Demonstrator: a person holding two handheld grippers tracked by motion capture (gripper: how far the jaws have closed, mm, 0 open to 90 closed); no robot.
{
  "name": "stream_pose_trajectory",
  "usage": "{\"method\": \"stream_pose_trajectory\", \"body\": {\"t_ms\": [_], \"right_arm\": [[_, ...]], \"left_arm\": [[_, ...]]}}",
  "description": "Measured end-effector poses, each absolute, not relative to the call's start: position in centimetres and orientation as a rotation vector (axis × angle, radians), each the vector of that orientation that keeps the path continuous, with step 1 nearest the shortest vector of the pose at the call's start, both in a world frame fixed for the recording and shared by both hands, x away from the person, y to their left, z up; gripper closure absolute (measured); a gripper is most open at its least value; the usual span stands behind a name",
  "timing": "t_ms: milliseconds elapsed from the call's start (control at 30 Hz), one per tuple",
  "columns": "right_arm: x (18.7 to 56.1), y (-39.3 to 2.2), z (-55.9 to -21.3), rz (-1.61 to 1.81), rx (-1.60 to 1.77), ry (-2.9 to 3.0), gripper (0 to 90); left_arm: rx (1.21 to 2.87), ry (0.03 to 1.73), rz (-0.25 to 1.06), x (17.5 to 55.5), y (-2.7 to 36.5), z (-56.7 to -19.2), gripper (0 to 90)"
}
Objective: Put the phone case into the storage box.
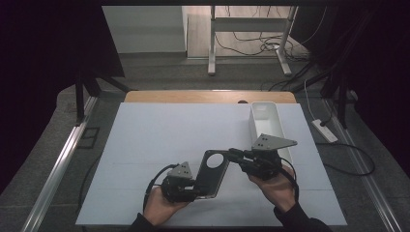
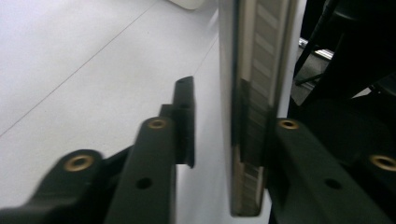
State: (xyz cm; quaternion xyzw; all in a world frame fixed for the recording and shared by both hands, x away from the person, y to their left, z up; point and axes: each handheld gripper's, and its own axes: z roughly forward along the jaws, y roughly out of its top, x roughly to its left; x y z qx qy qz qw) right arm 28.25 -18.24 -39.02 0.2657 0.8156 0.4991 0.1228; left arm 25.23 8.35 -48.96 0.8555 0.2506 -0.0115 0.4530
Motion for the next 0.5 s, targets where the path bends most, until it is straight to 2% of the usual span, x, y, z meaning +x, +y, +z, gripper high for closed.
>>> {"method": "stream_pose_trajectory", "body": {"t_ms": [100,133,233,367,500], "right_arm": [[28.27,-18.19,-39.06,1.449,0.773,2.385,79.3],[28.28,-18.17,-39.08,1.446,0.774,2.386,79.3],[28.34,-18.13,-39.13,1.439,0.782,2.392,79.3],[28.62,-18.08,-39.29,1.413,0.787,2.397,79.2],[28.91,-18.30,-39.33,1.398,0.797,2.391,79.2]], "left_arm": [[2.094,0.624,-0.022,25.25,8.38,-48.89,52.5],[2.083,0.622,-0.015,25.25,8.42,-48.82,52.5],[2.045,0.615,0.017,25.18,8.41,-48.64,30.3],[2.062,0.617,0.051,25.09,8.35,-48.47,7.9],[2.064,0.624,0.068,24.94,8.95,-48.30,2.1]]}}
